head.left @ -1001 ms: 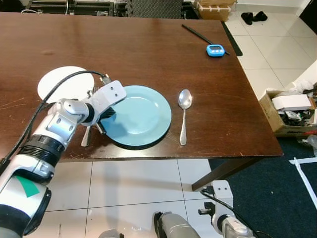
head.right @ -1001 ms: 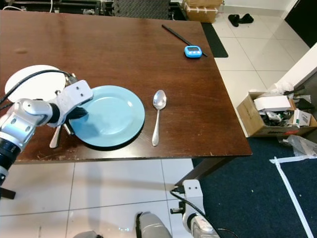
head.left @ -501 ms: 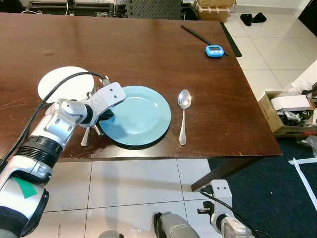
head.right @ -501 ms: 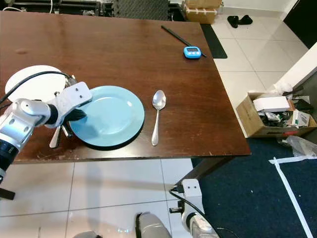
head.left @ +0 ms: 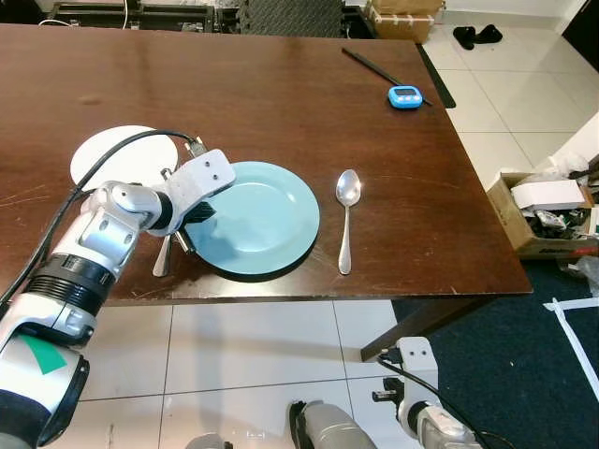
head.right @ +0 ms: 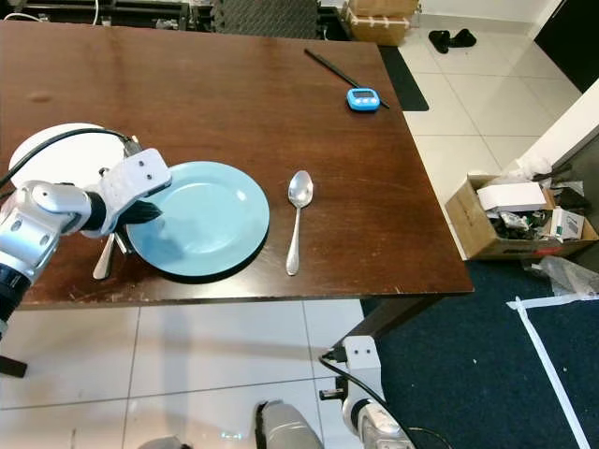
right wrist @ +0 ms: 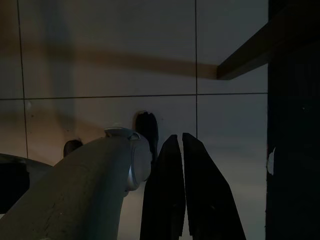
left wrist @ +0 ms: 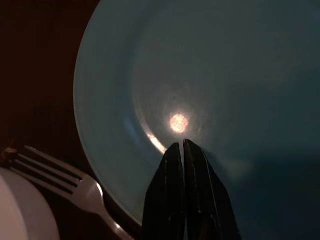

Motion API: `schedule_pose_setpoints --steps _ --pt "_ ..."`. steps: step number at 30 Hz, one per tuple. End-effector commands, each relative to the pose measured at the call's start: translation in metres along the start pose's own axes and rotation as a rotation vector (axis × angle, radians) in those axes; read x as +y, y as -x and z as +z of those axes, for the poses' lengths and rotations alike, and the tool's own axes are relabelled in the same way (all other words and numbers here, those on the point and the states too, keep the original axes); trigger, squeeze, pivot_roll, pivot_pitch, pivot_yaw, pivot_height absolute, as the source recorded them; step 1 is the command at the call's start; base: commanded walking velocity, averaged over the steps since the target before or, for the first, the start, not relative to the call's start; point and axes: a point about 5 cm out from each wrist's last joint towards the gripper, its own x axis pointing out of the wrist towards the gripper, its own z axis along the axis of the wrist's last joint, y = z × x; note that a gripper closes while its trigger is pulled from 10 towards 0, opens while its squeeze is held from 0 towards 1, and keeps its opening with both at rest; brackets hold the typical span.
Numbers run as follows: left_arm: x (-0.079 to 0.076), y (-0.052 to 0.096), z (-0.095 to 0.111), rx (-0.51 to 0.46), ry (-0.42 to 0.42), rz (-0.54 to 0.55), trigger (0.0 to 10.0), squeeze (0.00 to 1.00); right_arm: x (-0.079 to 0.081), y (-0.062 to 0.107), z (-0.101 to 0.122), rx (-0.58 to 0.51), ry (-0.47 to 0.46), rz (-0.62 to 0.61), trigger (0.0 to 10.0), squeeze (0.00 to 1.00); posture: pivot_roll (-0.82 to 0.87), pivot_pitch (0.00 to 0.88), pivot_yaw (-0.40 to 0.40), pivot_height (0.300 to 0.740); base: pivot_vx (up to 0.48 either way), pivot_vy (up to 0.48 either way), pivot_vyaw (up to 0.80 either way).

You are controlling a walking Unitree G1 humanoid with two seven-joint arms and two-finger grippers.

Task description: Setting the table

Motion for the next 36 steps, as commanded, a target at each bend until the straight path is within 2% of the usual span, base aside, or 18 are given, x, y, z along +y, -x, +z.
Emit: schedule_pose_setpoints --steps 1,2,5,10,14,22,23,26,29,31,36 --pt "0.003 0.006 0.009 -0.065 0.047 -0.006 0.0 0.0 -0.001 0.002 -0.009 0.03 -0.012 -0.007 10.0 0.0 0.04 0.071 -0.03 0.74 0.0 0.0 0.0" --pt "0.003 0.006 0.009 -0.065 0.047 -0.006 0.0 0.0 -0.001 0.002 -0.009 0.03 -0.012 -0.007 10.0 0.0 0.04 0.071 -0.03 0.74 0.0 0.0 0.0" --pt "0.015 0.02 0.019 -0.137 0.097 0.008 0.0 0.0 0.0 0.003 -0.01 0.029 -0.017 -0.007 10.0 0.0 0.04 0.066 -0.028 0.74 0.0 0.0 0.0" --pt "0.023 0.032 0.02 -0.174 0.12 0.035 0.0 0.0 0.0 0.003 -0.011 0.031 -0.018 -0.007 10.0 0.0 0.05 0.059 -0.032 0.74 0.0 0.0 0.0" --pt "0.034 0.046 0.025 -0.277 0.204 0.081 0.0 0.0 0.0 0.003 -0.012 0.033 -0.018 -0.005 10.0 0.0 0.05 0.058 -0.033 0.74 0.0 0.0 0.0" --pt "0.041 0.056 0.033 -0.387 0.266 0.106 0.0 0.0 0.001 0.003 -0.012 0.034 -0.018 -0.002 10.0 0.0 0.06 0.052 -0.033 0.74 0.0 0.0 0.0" --pt "0.039 0.06 0.037 -0.422 0.276 0.083 0.0 0.0 0.002 0.003 -0.012 0.035 -0.019 -0.001 10.0 0.0 0.06 0.053 -0.031 0.74 0.0 0.0 0.0" --pt "0.034 0.062 0.038 -0.446 0.276 0.039 0.0 0.0 0.004 0.003 -0.012 0.034 -0.021 0.0 10.0 0.0 0.06 0.055 -0.022 0.74 0.0 0.0 0.0" --pt "0.011 0.068 0.032 -0.447 0.223 -0.151 0.0 0.0 0.006 0.002 -0.013 0.031 -0.039 -0.004 10.0 0.0 0.06 0.057 -0.011 0.74 0.0 0.0 0.0" --pt "0.0 0.073 0.028 -0.441 0.211 -0.239 0.0 0.0 0.007 0.003 -0.014 0.031 -0.047 -0.008 10.0 0.0 0.06 0.063 0.0 0.74 0.0 0.0 0.0" --pt "-0.008 0.079 0.023 -0.418 0.208 -0.309 0.0 0.0 0.007 0.003 -0.016 0.034 -0.051 -0.011 10.0 0.0 0.06 0.068 0.003 0.74 0.0 0.0 0.0"
